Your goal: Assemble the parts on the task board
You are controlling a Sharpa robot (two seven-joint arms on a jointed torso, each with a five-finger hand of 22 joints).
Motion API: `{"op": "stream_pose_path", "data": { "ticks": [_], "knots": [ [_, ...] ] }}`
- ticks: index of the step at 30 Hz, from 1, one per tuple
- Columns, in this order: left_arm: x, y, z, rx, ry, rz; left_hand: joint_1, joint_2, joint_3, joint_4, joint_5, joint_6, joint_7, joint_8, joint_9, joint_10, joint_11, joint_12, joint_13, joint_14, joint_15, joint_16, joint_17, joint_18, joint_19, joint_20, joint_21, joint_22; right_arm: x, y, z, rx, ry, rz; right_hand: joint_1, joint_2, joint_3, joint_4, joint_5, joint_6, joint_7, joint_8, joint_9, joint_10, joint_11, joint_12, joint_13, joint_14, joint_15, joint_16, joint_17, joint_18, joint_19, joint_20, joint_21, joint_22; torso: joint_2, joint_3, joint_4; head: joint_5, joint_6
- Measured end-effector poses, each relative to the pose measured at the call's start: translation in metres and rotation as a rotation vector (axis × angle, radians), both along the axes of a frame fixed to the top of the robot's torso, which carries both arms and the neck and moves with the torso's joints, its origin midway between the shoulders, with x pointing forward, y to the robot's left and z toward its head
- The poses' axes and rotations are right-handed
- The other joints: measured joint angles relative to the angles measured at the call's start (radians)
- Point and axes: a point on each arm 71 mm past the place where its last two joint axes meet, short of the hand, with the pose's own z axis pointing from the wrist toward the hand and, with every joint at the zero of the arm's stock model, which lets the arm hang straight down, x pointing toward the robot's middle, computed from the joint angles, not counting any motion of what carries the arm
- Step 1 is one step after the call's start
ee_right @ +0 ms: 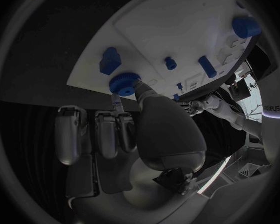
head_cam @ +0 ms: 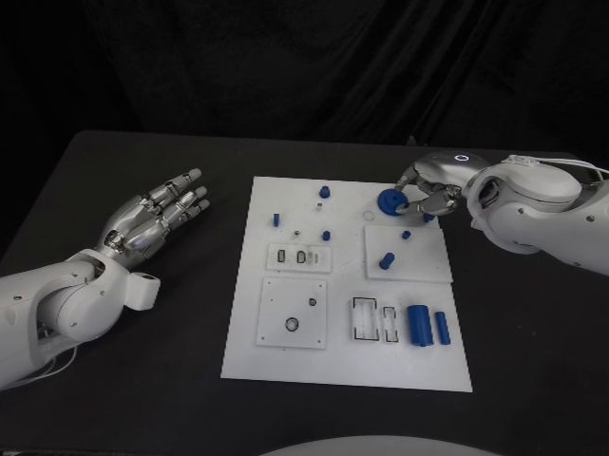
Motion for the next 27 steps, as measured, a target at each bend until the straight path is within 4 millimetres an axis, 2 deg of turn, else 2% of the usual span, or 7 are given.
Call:
{"op": "stream_pose_path", "data": {
  "ticks": [4, 14, 17, 24, 27],
  "knots": [
    [0.0, 0.0003, -0.0005, 0.0, 0.001, -0.001, 0.0, 0.0, 0.0, 0.0, 0.0, 0.0, 0.0, 0.0, 0.0, 0.0, 0.0, 0.0, 0.0, 0.0, 0.0, 0.0, 0.0, 0.0, 0.0, 0.0, 0.0, 0.0, 0.0004, 0.0009, -0.0011, 0.0, 0.002, 0.001, 0.001, 0.001, 0.0, 0.0, 0.001, 0.004, -0.004, 0.0, 0.0, 0.0, 0.0, 0.0, 0.0, 0.0, 0.0, 0.0, 0.0, 0.0, 0.0, 0.0, 0.0, 0.0, 0.0, 0.0, -0.0001, 0.0, -0.003],
    [0.0, 0.0004, -0.001, -0.002, 0.003, -0.006, 0.0, 0.0, 0.0, 0.0, 0.0, 0.0, 0.0, 0.0, 0.0, 0.003, 0.003, 0.0, 0.001, 0.0, 0.0, 0.0, 0.0, 0.0, 0.0, 0.0, 0.0, 0.0, 0.0013, 0.0016, -0.0017, 0.0, 0.001, -0.001, 0.001, 0.002, 0.0, 0.0, 0.001, 0.015, 0.0, 0.005, 0.003, 0.0, 0.0, 0.0, 0.0, 0.0, 0.0, 0.0, 0.0, 0.0, 0.0, 0.0, 0.0, 0.0, 0.0, 0.0001, 0.0, 0.001, -0.006],
    [0.0001, 0.0004, -0.0011, -0.003, 0.004, -0.007, 0.0, 0.0, 0.0, 0.0, 0.0, 0.0, 0.0, 0.0, 0.0, 0.004, 0.004, 0.0, 0.001, 0.0, 0.0, 0.0, 0.0, 0.0, 0.0, 0.0, 0.0, 0.0, 0.0016, 0.002, -0.0016, 0.0, 0.0, -0.001, -0.007, 0.009, 0.0, 0.0, 0.005, 0.023, -0.002, 0.005, 0.006, 0.0, 0.0, 0.0, 0.0, 0.0, 0.0, 0.0, 0.0, 0.0, 0.0, 0.0, 0.0, 0.0, 0.0, 0.0002, 0.0, 0.001, -0.006],
    [0.0002, 0.0008, -0.0014, -0.003, 0.005, -0.008, 0.0, 0.0, 0.0, 0.0, 0.0, 0.0, 0.0, 0.0, 0.0, 0.004, 0.004, 0.0, 0.001, 0.0, 0.0, 0.0, 0.0, 0.0, 0.0, 0.0, 0.0, 0.0, 0.003, 0.005, -0.0008, 0.005, -0.009, -0.002, -0.022, 0.023, 0.001, 0.01, 0.025, 0.087, -0.003, 0.033, 0.023, 0.0, 0.0, 0.0, 0.0, 0.0, 0.0, 0.0, 0.0, 0.0, 0.0, 0.0, -0.006, 0.0, 0.0, 0.0001, 0.0, 0.002, -0.006],
    [0.0002, 0.0007, -0.0016, -0.004, 0.005, -0.009, 0.0, 0.0, 0.003, -0.003, 0.0, 0.0, 0.0, 0.0, 0.0, 0.004, 0.004, 0.0, 0.001, 0.0, 0.0, 0.0, 0.0, 0.0, 0.0, 0.0, 0.0, 0.0, 0.0039, 0.007, -0.0003, 0.008, -0.014, 0.0, -0.017, 0.028, 0.006, 0.005, 0.054, 0.132, -0.008, 0.054, 0.045, 0.002, -0.002, 0.0, 0.0, 0.002, -0.002, 0.0, 0.0, 0.0, 0.0, 0.0, -0.011, 0.0, 0.0, 0.0001, 0.0, 0.002, -0.007]
  ]
}}
